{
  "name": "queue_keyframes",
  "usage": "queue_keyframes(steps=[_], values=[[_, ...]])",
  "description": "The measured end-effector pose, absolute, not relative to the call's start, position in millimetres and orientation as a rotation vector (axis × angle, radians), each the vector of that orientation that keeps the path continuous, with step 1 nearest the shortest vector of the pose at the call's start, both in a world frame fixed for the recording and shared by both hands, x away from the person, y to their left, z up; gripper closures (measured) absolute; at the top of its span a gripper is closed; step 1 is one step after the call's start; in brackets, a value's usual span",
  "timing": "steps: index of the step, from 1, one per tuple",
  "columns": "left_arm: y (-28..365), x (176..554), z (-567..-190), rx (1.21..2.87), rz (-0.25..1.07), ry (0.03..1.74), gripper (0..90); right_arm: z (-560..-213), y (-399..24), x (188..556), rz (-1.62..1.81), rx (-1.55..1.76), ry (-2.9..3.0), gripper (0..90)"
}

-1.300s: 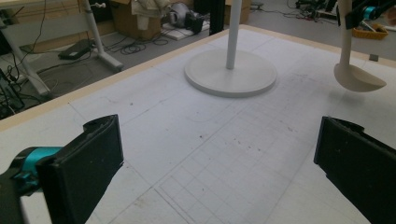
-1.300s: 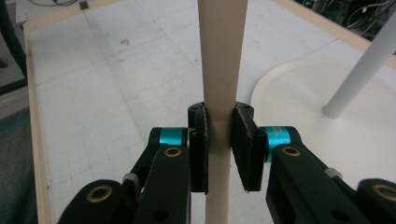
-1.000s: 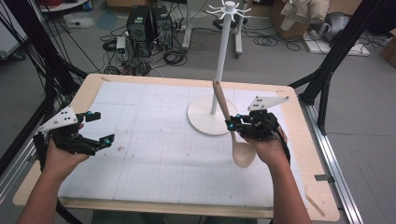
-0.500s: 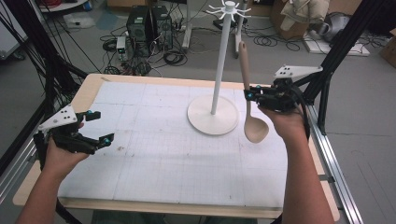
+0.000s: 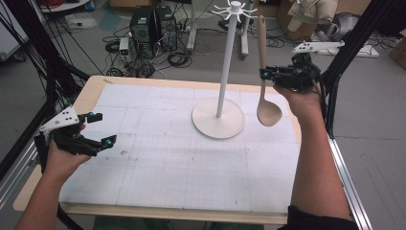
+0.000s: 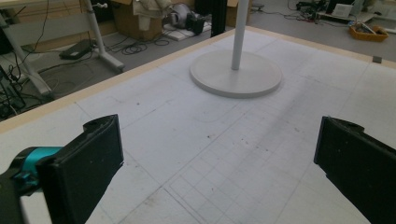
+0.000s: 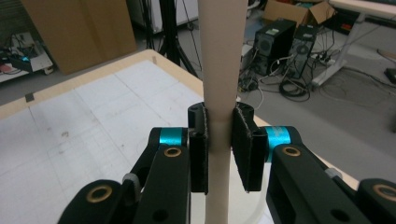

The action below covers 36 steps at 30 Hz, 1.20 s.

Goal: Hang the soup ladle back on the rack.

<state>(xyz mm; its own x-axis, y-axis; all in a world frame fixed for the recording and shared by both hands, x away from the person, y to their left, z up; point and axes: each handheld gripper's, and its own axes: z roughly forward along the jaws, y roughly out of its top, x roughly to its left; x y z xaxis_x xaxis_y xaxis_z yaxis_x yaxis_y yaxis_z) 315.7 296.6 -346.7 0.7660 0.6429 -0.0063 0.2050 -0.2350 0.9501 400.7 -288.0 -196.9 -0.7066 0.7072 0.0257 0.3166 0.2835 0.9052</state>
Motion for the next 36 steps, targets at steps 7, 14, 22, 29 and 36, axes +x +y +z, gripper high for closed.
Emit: queue_keyframes(steps=[7, 14, 22, 29, 36], values=[[296.5, 318.4, -348.1, 1.804, 0.469, 0.667, 1.8, -193.8, -284.9, 412.8, 1.39, 0.916, 2.193, 78.1], [296.9, 320.6, -349.1, 1.805, 0.469, 0.673, 1.8, -196.3, -287.1, 419.3, 1.402, 0.921, 2.206, 78.1], [295.0, 321.7, -350.0, 1.808, 0.464, 0.671, 1.8, -199.3, -275.4, 423.6, 1.4, 0.882, 2.258, 78.1], [295.8, 320.9, -349.9, 1.81, 0.465, 0.672, 1.8, -203.7, -262.9, 428.7, 1.388, 0.889, 2.266, 77.7], [296.1, 320.9, -350.9, 1.813, 0.466, 0.674, 1.8, -200.1, -256.9, 421.4, 1.331, 0.882, 2.171, 48.8]])
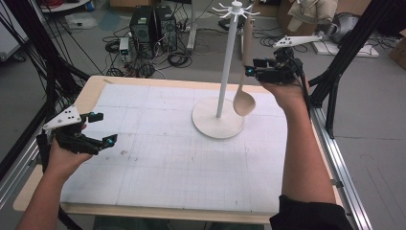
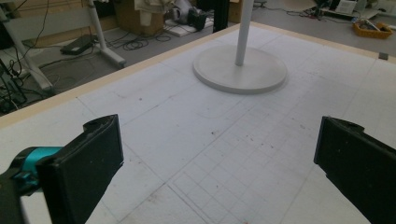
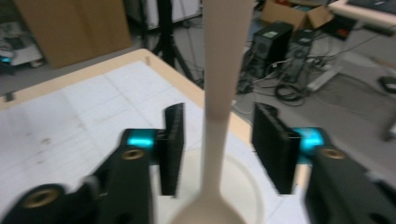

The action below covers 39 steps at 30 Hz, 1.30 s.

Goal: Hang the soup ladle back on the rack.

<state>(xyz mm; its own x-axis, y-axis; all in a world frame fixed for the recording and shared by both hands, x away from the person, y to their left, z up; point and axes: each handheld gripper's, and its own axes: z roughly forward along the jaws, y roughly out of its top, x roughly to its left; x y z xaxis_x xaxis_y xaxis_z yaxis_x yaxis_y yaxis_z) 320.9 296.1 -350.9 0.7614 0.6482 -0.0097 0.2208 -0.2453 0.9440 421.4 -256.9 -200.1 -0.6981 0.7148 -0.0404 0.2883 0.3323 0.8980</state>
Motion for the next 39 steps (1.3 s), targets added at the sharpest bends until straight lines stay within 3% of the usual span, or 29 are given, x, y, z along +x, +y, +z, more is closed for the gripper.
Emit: queue_keyframes(steps=[6, 11, 20, 39], values=[[291.5, 321.2, -355.5, 1.813, 0.45, 0.676, 1.8, -205.5, -261.5, 406.4, 1.3, 0.894, 2.153, 42.8], [288.4, 321.2, -356.9, 1.82, 0.435, 0.663, 1.8, -222.9, -264.4, 383.4, 1.295, 0.911, 2.121, 29.9], [290.0, 318.1, -359.2, 1.806, 0.415, 0.635, 1.8, -255.5, -270.5, 352.7, 1.357, 0.94, 2.091, 15.9], [285.1, 316.0, -367.2, 1.794, 0.39, 0.611, 1.7, -324.9, -266.2, 313.1, 1.438, 0.964, 2.117, 11.0]])
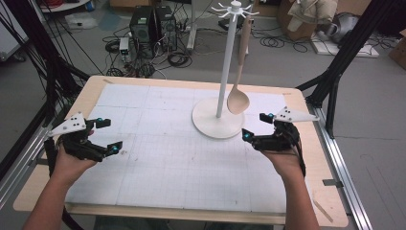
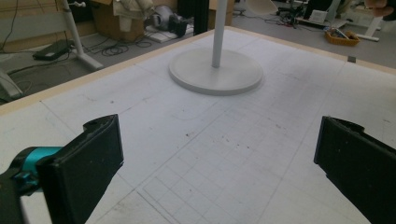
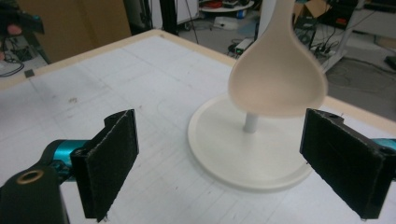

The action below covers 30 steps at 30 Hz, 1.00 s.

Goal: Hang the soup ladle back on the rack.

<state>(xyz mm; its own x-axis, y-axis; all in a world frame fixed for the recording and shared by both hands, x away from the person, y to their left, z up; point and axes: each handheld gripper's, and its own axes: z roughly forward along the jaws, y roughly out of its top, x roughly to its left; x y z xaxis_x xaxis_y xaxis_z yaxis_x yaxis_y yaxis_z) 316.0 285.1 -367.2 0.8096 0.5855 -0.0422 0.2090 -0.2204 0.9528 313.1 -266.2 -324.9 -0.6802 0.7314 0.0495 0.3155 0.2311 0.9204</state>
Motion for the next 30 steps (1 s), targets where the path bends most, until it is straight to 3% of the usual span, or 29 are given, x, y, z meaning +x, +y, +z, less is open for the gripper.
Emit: queue_keyframes(steps=[15, 30], values=[[285.9, 320.6, -373.0, 1.804, 0.392, 0.647, 1.8, -371.4, -273.4, 306.4, 1.466, 1.05, 2.139, 2.5], [282.8, 322.1, -375.9, 1.813, 0.383, 0.645, 1.8, -381.9, -266.9, 309.5, 1.425, 1.073, 2.17, 2.2]])
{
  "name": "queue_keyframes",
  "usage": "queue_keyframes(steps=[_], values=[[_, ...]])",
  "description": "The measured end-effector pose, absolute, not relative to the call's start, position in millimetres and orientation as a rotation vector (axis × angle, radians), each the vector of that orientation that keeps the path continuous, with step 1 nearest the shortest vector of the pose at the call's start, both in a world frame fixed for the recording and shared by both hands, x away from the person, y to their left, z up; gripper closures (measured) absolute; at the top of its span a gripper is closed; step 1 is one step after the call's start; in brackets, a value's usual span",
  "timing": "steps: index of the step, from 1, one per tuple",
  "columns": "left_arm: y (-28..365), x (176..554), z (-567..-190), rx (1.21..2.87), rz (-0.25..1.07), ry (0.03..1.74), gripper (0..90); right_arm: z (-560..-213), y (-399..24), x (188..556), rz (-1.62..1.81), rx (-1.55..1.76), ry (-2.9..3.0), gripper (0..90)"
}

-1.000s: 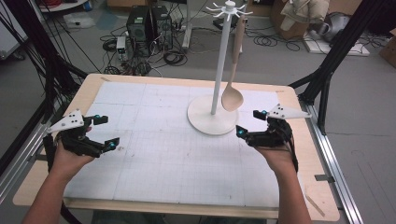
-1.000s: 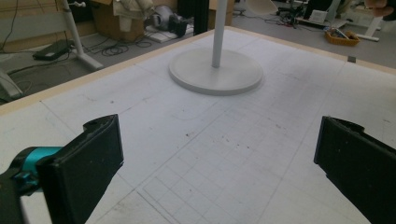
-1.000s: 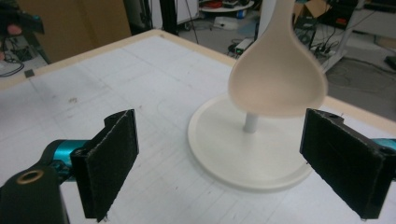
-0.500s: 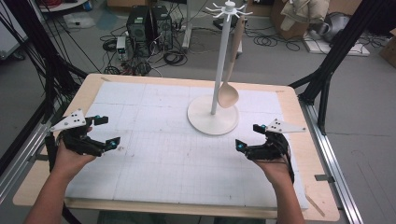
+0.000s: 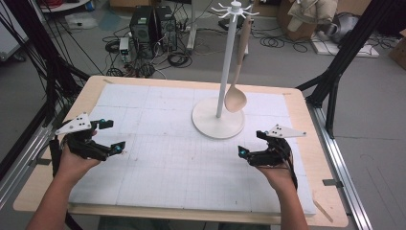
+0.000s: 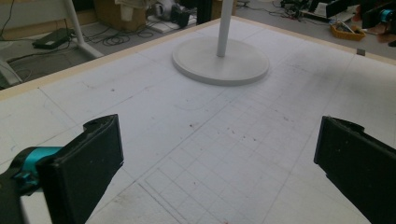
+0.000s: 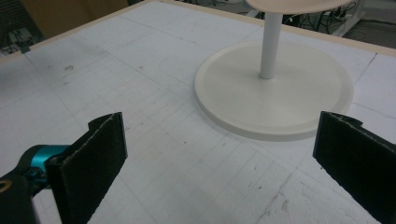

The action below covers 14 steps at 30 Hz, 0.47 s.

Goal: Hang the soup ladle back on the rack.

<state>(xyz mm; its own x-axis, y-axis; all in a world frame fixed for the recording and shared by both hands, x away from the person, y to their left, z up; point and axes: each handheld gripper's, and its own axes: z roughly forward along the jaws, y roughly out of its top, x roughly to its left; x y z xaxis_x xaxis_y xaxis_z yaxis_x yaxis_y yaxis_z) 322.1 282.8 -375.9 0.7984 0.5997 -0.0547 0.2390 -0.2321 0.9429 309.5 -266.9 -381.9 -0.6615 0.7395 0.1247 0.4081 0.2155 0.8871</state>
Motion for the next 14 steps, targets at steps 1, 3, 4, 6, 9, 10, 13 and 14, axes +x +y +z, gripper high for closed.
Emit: queue_keyframes(steps=[1, 3, 4, 6, 9, 10, 13, 14], values=[[282.6, 321.9, -375.9, 1.813, 0.381, 0.643, 1.8, -381.3, -265.5, 309.3, 1.427, 1.072, 2.174, 2.2], [282.7, 321.6, -376.1, 1.814, 0.382, 0.639, 1.8, -381.2, -264.8, 309.4, 1.428, 1.072, 2.177, 2.2], [282.8, 321.4, -376.2, 1.815, 0.381, 0.641, 1.8, -381.1, -264.0, 309.6, 1.424, 1.069, 2.178, 2.2], [282.9, 321.3, -376.6, 1.816, 0.381, 0.644, 1.8, -380.8, -262.4, 310.0, 1.425, 1.066, 2.179, 2.2], [282.2, 321.9, -376.9, 1.815, 0.385, 0.647, 1.8, -380.5, -261.5, 310.1, 1.417, 1.074, 2.18, 2.2], [282.2, 321.9, -376.9, 1.815, 0.385, 0.647, 1.8, -380.3, -261.4, 310.2, 1.413, 1.079, 2.183, 2.2], [281.8, 321.8, -378.3, 1.806, 0.378, 0.651, 1.8, -378.9, -261.0, 311.7, 1.394, 1.092, 2.191, 2.2], [282.0, 322.4, -379.6, 1.805, 0.374, 0.652, 1.8, -378.9, -261.0, 311.7, 1.394, 1.092, 2.191, 2.2]])
